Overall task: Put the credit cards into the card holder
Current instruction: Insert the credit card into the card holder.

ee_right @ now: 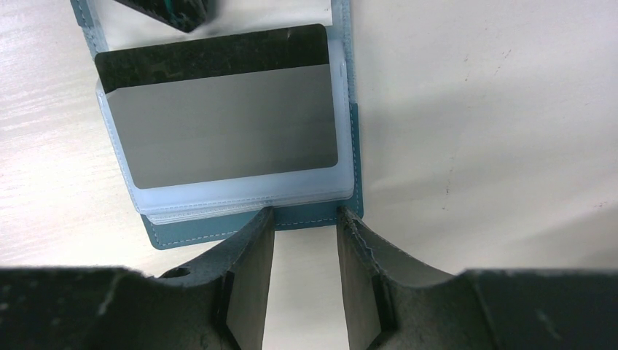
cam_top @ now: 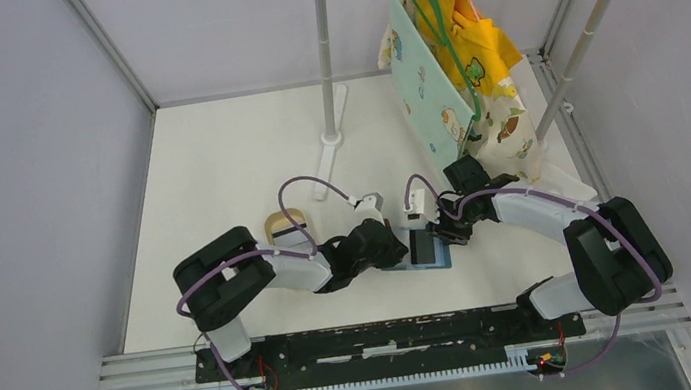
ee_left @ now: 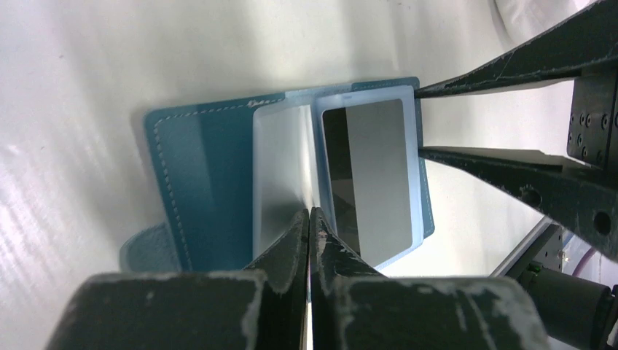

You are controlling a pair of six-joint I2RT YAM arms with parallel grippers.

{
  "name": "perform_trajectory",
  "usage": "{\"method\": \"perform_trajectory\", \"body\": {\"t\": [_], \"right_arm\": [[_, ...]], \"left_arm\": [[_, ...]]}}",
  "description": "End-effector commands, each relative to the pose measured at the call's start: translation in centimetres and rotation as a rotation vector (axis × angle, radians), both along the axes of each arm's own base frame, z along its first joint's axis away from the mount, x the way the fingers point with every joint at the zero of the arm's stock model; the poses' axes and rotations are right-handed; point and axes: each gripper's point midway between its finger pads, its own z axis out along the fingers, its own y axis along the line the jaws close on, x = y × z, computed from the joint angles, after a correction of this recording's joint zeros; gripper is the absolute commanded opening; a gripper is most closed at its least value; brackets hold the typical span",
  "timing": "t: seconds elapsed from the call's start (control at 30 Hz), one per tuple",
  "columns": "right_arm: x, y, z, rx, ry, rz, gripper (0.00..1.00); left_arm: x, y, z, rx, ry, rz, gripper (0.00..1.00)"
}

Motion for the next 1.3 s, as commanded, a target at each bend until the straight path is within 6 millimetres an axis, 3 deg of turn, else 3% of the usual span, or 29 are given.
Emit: {"method": "perform_trajectory", "body": {"t": [0.0,0.23,0.5,0.63,0.77,0.87,0.97,1.0,1.17,1.27], "right_arm": [[-0.7,1.3,-0.4,0.057,0.045,0.021,0.42],[-0.7,1.3,-0.4,0.059,0.047,0.022,0.42],[-0.2,1.4,0.4,0.069,0.011,0.018,0.43],[1.1,1.2,2.4,0.087,-0.095,0.003,0.44],[1.8,2.3,6.4,0.200,-0.223,0.041,0.46],[2.4,3.5,10.1,0.312,-0.352,0.053,0.58],[2.4,4.6,12.9,0.424,-0.437,0.060,0.91],[1.7,5.2,13.2,0.469,-0.420,0.077,0.98],[-1.1,7.1,10.7,0.578,-0.136,0.075,0.98],[-0.2,6.0,9.1,0.550,-0.136,-0.028,0.98]], "left_arm": [[0.6,-1.5,0.0,0.011,-0.026,-0.038,0.02],[-0.3,-4.3,0.2,-0.019,-0.018,-0.109,0.02],[-0.3,-3.6,0.3,0.001,-0.027,-0.090,0.02],[0.1,-2.3,0.1,0.025,-0.034,-0.051,0.02],[0.6,-1.1,-0.8,0.052,-0.017,0.013,0.02],[1.3,-0.3,-2.0,0.117,0.011,0.078,0.02],[2.1,0.7,-2.8,0.184,0.025,0.151,0.02],[2.3,1.1,-2.9,0.196,0.024,0.175,0.02],[3.0,2.4,-2.4,0.214,0.005,0.256,0.02],[3.4,3.5,-2.4,0.233,0.006,0.312,0.02]]}}
